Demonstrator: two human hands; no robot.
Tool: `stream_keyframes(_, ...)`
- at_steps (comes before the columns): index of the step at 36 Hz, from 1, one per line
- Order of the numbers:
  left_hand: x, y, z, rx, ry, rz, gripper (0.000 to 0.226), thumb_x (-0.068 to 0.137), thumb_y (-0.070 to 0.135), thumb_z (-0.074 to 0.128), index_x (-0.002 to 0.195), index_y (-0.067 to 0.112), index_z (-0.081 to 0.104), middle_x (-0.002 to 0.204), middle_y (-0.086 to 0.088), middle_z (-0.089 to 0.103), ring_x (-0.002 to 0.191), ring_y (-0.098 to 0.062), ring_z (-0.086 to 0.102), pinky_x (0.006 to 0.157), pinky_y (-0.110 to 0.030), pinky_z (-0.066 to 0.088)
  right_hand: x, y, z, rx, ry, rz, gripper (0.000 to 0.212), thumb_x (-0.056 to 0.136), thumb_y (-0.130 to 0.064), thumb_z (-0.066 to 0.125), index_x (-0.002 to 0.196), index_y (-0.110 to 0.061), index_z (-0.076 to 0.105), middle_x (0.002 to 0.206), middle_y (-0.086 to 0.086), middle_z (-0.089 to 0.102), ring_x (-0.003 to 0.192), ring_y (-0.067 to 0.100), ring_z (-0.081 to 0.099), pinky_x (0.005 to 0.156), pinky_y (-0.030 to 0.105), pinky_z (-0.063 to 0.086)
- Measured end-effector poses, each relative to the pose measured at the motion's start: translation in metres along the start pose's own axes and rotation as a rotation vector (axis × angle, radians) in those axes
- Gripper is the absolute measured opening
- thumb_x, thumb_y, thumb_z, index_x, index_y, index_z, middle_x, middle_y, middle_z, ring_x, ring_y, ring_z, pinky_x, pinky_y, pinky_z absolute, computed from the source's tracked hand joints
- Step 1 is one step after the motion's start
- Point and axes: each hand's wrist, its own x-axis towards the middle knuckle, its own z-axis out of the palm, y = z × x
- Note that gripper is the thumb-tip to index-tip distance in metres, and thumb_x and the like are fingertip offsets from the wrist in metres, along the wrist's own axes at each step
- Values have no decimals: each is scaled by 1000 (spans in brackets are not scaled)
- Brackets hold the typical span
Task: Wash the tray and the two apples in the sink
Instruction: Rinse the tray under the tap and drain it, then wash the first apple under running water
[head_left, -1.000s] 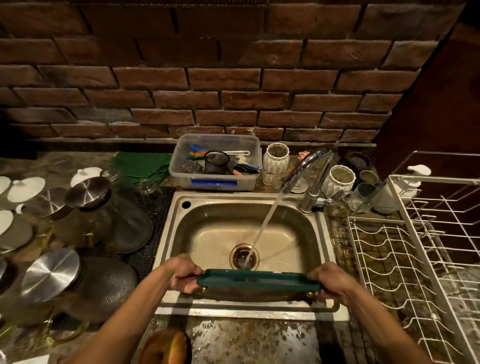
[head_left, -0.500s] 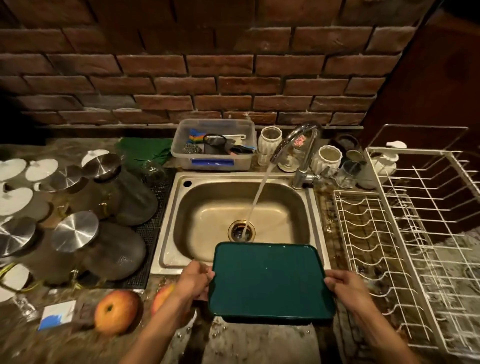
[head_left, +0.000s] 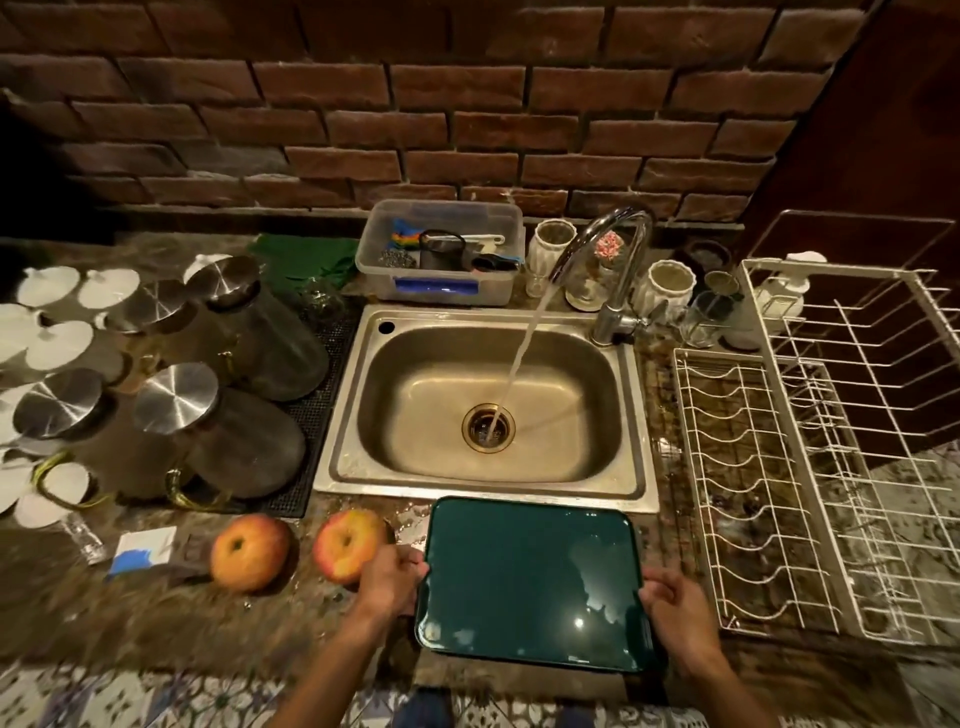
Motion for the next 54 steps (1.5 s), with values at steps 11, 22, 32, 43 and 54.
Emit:
stream_keyframes(11,10,-23,7,-5,56,-22,28,94,-2,63,69,11,59,60,-5,50,54,-16,46,59,-30,42,4,14,3,-75,-60,1,34,95,7,58,128,2,63,132,22,64,121,33,60,108,43,46)
stream_keyframes(22,8,-30,1,-21,72,-2,20,93,-4,64,80,12,65,63,-4,62,51,-14,49,48,-24,42,8,9,2,-86,-73,16,24,91,5,61,111,-4,71,85,8,73,79,21,65,69,30,49)
stream_keyframes(32,-10,-38,-48,66,-86,32,21,98,25,64,92,6,69,77,-8,71,63,-15,62,56,-23,44,-4,-57,10,-188,-67,-183,35,92,-14,73,125,-9,64,110,15,69,100,27,65,92,44,54)
stream_keyframes(43,-21,-58,-103,-483,-3,-60,27,96,24,67,108,1,61,78,-7,62,60,-10,61,50,-19,50,-37,-159,123,-242,-662,-432,27,87,-31,78,112,-25,70,112,-1,72,102,13,69,91,22,57)
stream_keyframes(54,2,-41,-98,-696,-43,-71,44,90,21,73,124,37,50,122,1,63,101,-28,69,69,-44,63,-51,-187,236,-605,-1005,-431,65,88,-37,77,146,-20,51,140,11,55,126,25,58,107,38,52)
